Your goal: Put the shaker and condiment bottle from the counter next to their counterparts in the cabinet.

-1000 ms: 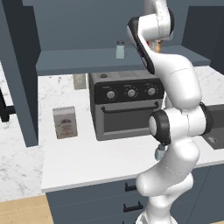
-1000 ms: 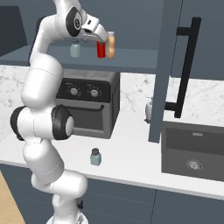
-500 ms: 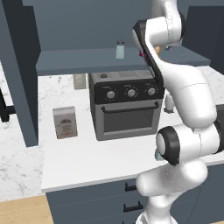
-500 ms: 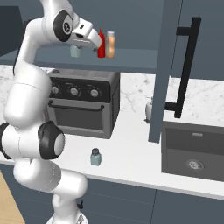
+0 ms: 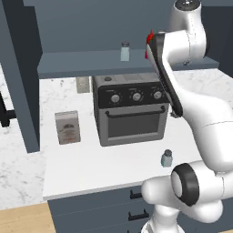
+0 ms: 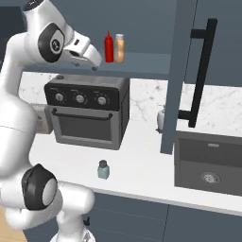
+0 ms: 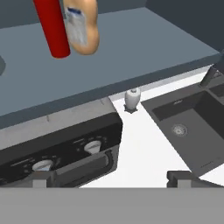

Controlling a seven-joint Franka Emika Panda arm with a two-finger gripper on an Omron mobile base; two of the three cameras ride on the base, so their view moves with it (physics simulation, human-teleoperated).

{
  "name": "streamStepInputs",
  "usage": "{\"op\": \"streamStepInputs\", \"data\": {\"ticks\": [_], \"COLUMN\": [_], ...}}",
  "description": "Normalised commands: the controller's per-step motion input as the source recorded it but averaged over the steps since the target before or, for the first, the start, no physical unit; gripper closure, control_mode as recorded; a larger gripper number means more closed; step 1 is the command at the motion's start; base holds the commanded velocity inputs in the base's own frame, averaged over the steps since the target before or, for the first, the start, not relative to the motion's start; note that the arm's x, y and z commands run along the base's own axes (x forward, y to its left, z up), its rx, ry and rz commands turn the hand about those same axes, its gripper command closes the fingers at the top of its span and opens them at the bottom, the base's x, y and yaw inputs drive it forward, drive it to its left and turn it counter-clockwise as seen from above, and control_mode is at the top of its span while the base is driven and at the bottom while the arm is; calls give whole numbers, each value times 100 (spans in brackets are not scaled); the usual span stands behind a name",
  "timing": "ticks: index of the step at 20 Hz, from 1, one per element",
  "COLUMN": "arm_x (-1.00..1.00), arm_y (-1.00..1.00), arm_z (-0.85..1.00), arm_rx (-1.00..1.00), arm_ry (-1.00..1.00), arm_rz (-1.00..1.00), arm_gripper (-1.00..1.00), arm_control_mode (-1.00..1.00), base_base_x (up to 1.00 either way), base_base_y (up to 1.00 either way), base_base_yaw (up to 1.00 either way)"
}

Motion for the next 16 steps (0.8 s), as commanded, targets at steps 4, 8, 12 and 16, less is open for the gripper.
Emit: {"op": "streamStepInputs", "data": {"ticks": [4, 8, 12, 16], "arm_x": [-91, -90, -91, -79], "arm_y": [8, 18, 16, 13], "arm_z": [-40, -62, -92, -99], "arm_rx": [0, 0, 0, -1], "arm_ry": [0, 0, -15, -25], "arm_rz": [0, -1, -11, -19], "arm_gripper": [-100, -100, -100, -100], "arm_control_mode": [-100, -100, -100, -100], "base_base_x": [0, 0, 0, 0], "base_base_y": [0, 0, 0, 0], "base_base_yaw": [0, 0, 0, 0]}}
